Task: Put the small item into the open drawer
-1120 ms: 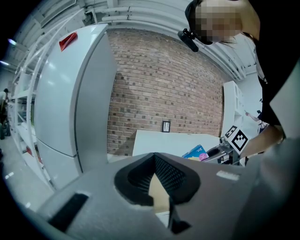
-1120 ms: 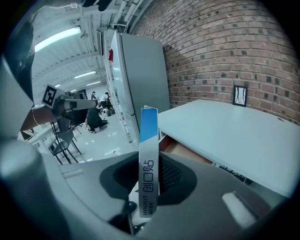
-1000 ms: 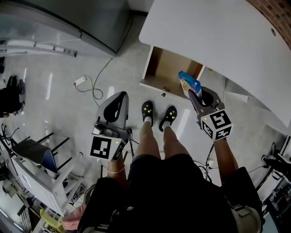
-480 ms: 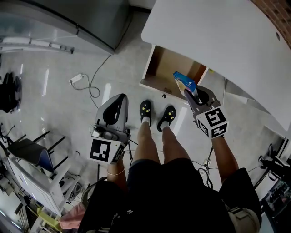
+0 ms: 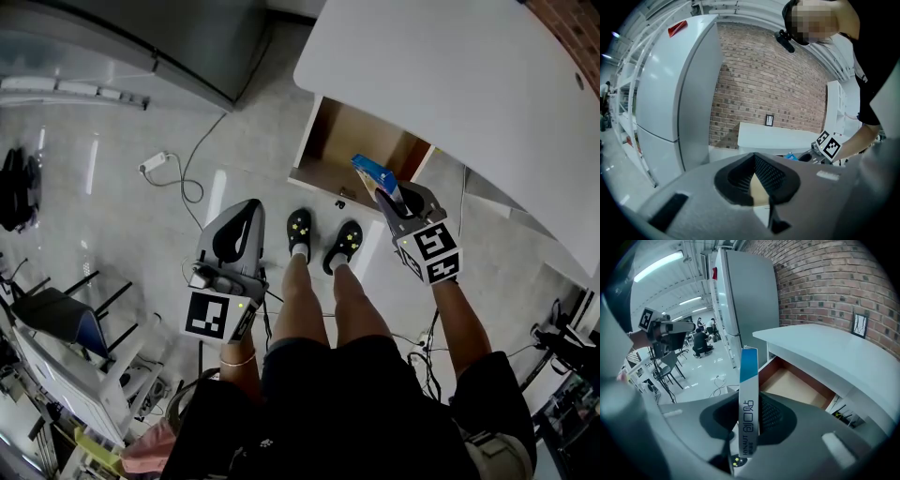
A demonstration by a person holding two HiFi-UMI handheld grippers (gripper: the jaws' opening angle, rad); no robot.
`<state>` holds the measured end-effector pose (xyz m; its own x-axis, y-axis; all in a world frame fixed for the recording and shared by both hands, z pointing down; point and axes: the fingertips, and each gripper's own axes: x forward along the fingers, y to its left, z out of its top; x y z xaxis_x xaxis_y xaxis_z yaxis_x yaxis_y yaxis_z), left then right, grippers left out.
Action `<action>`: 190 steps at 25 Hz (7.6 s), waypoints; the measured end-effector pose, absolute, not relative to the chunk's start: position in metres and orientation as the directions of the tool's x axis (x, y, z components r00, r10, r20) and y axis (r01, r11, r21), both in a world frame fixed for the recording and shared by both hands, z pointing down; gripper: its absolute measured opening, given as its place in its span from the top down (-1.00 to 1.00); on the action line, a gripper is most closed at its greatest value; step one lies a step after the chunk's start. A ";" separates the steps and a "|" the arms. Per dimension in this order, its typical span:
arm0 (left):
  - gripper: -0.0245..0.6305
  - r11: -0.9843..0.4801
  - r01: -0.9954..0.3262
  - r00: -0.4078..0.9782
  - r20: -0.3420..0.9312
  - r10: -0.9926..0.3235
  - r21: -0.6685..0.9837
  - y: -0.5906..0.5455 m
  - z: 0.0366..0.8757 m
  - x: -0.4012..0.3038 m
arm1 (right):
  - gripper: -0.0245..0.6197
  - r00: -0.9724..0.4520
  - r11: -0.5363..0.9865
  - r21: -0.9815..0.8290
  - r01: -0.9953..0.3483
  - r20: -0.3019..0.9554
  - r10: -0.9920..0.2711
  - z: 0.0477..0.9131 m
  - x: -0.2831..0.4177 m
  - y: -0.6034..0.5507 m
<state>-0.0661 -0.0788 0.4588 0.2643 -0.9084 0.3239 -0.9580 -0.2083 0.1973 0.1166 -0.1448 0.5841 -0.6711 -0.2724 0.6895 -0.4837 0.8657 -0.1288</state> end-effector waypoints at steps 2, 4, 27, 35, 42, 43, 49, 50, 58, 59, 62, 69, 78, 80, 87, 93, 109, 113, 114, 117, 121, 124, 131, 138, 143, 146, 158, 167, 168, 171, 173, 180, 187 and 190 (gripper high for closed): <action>0.92 -0.203 -0.959 0.261 0.341 -0.903 0.196 -0.081 0.465 -0.068 | 0.66 -0.667 0.868 -0.127 -0.480 0.696 -0.267 0.590 0.115 -0.147; 0.92 -0.206 -0.958 0.265 0.343 -0.901 0.199 -0.083 0.470 -0.067 | 0.66 -0.664 0.871 -0.125 -0.476 0.701 -0.262 0.596 0.113 -0.149; 0.92 -0.192 -0.955 0.262 0.341 -0.903 0.228 -0.103 0.503 -0.082 | 0.66 -0.586 0.899 -0.102 -0.426 0.788 -0.189 0.670 0.103 -0.161; 0.92 -0.199 -0.951 0.272 0.334 -0.903 0.237 -0.112 0.513 -0.083 | 0.66 -0.540 0.919 -0.090 -0.384 0.829 -0.144 0.698 0.101 -0.159; 0.92 -0.199 -0.952 0.272 0.344 -0.899 0.234 -0.119 0.517 -0.083 | 0.66 -0.484 0.947 -0.049 -0.318 0.867 -0.117 0.717 0.100 -0.158; 0.92 -0.198 -0.952 0.272 0.343 -0.899 0.235 -0.121 0.517 -0.084 | 0.66 -0.476 0.950 -0.045 -0.310 0.872 -0.114 0.720 0.100 -0.159; 0.92 -0.185 -0.953 0.264 0.359 -0.895 0.239 -0.130 0.528 -0.099 | 0.66 -0.432 0.962 -0.049 -0.269 0.899 -0.075 0.744 0.087 -0.166; 0.92 -0.182 -0.954 0.261 0.363 -0.894 0.239 -0.132 0.531 -0.103 | 0.66 -0.426 0.963 -0.053 -0.263 0.902 -0.067 0.749 0.084 -0.167; 0.92 -0.153 -0.956 0.240 0.371 -0.897 0.249 -0.132 0.535 -0.111 | 0.65 -0.370 0.981 -0.038 -0.193 0.928 -0.036 0.769 0.084 -0.167; 0.92 -0.148 -0.955 0.238 0.364 -0.901 0.258 -0.133 0.533 -0.111 | 0.66 -0.365 0.982 -0.039 -0.185 0.931 -0.032 0.770 0.084 -0.167; 0.92 -0.126 -0.950 0.225 0.345 -0.911 0.287 -0.134 0.530 -0.113 | 0.66 -0.352 0.984 -0.041 -0.171 0.936 -0.023 0.773 0.087 -0.168; 0.92 -0.127 -0.956 0.219 0.355 -0.909 0.264 -0.132 0.530 -0.110 | 0.66 -0.335 0.988 -0.044 -0.146 0.942 -0.008 0.780 0.089 -0.169; 0.92 -0.097 -0.961 0.192 0.371 -0.909 0.260 -0.126 0.530 -0.112 | 0.65 -0.293 0.995 -0.031 -0.092 0.956 0.002 0.792 0.091 -0.168; 0.92 -0.091 -0.962 0.186 0.372 -0.909 0.259 -0.125 0.530 -0.112 | 0.65 -0.280 0.996 -0.023 -0.085 0.960 -0.001 0.793 0.093 -0.168; 0.92 -0.079 -0.962 0.177 0.379 -0.908 0.260 -0.123 0.530 -0.110 | 0.65 -0.254 0.999 -0.018 -0.049 0.967 0.006 0.801 0.093 -0.167; 0.92 -0.072 -0.961 0.171 0.374 -0.912 0.266 -0.125 0.530 -0.114 | 0.65 -0.233 0.999 -0.019 -0.029 0.972 0.012 0.806 0.089 -0.168; 0.92 -0.068 -0.960 0.168 0.364 -0.916 0.272 -0.120 0.528 -0.110 | 0.49 -0.264 0.997 -0.031 -0.069 0.964 0.012 0.808 0.086 -0.165; 0.92 -0.076 -0.961 0.173 0.361 -0.916 0.266 -0.122 0.527 -0.113 | 0.47 -0.274 0.996 -0.021 -0.087 0.962 -0.004 0.803 0.084 -0.170; 0.92 -0.077 -0.961 0.173 0.360 -0.917 0.264 -0.122 0.527 -0.113 | 0.46 -0.276 0.996 -0.019 -0.089 0.961 -0.006 0.803 0.084 -0.171; 0.92 -0.083 -0.961 0.176 0.356 -0.918 0.263 -0.123 0.528 -0.113 | 0.44 -0.282 0.995 -0.026 -0.091 0.959 -0.001 0.803 0.084 -0.169; 0.92 -0.096 -0.960 0.188 0.353 -0.917 0.261 -0.126 0.528 -0.114 | 0.43 -0.324 0.991 -0.036 -0.128 0.946 -0.007 0.794 0.075 -0.171; 0.92 -0.104 -0.959 0.195 0.350 -0.916 0.263 -0.126 0.529 -0.114 | 0.42 -0.352 0.989 -0.032 -0.148 0.936 -0.023 0.787 0.070 -0.174; 0.92 -0.119 -0.958 0.209 0.351 -0.913 0.262 -0.130 0.535 -0.119 | 0.43 -0.414 0.980 -0.014 -0.196 0.908 -0.070 0.770 0.057 -0.182; 0.92 -0.163 -0.954 0.243 0.332 -0.912 0.250 -0.109 0.500 -0.097 | 0.68 -0.478 0.957 0.035 -0.287 0.861 -0.175 0.711 0.073 -0.166; 0.92 -0.187 -0.949 0.264 0.317 -0.911 0.253 -0.118 0.494 -0.091 | 0.89 -0.506 0.928 0.049 -0.370 0.827 -0.246 0.691 0.077 -0.171; 0.92 -0.214 -0.943 0.289 0.304 -0.908 0.255 -0.127 0.490 -0.086 | 0.89 -0.518 0.903 0.048 -0.426 0.806 -0.288 0.678 0.080 -0.175; 0.92 -0.313 -0.922 0.373 0.300 -0.878 0.230 -0.133 0.467 -0.058 | 0.89 -0.562 0.732 -0.040 -0.681 0.670 -0.486 0.593 0.110 -0.181; 0.92 -0.334 -0.921 0.385 0.318 -0.867 0.202 -0.136 0.442 -0.049 | 0.89 -0.552 0.662 -0.053 -0.747 0.605 -0.574 0.537 0.129 -0.182; 0.92 -0.334 -0.921 0.384 0.318 -0.867 0.201 -0.136 0.439 -0.048 | 0.89 -0.553 0.658 -0.055 -0.751 0.597 -0.582 0.530 0.130 -0.181; 0.92 -0.341 -0.920 0.387 0.311 -0.868 0.194 -0.137 0.428 -0.042 | 0.89 -0.558 0.634 -0.079 -0.769 0.567 -0.606 0.508 0.136 -0.178; 0.93 -0.354 -0.916 0.397 0.301 -0.867 0.188 -0.138 0.418 -0.036 | 0.89 -0.560 0.618 -0.096 -0.780 0.548 -0.621 0.496 0.140 -0.176; 0.93 -0.383 -0.909 0.415 0.280 -0.866 0.163 -0.138 0.388 -0.024 | 0.89 -0.550 0.587 -0.099 -0.803 0.503 -0.667 0.458 0.158 -0.175; 0.93 -0.410 -0.900 0.435 0.268 -0.859 0.146 -0.137 0.371 -0.013 | 0.89 -0.532 0.542 -0.123 -0.832 0.456 -0.713 0.424 0.175 -0.171; 0.93 -0.427 -0.894 0.448 0.259 -0.856 0.135 -0.137 0.364 -0.006 | 0.89 -0.533 0.530 -0.142 -0.836 0.440 -0.723 0.413 0.179 -0.169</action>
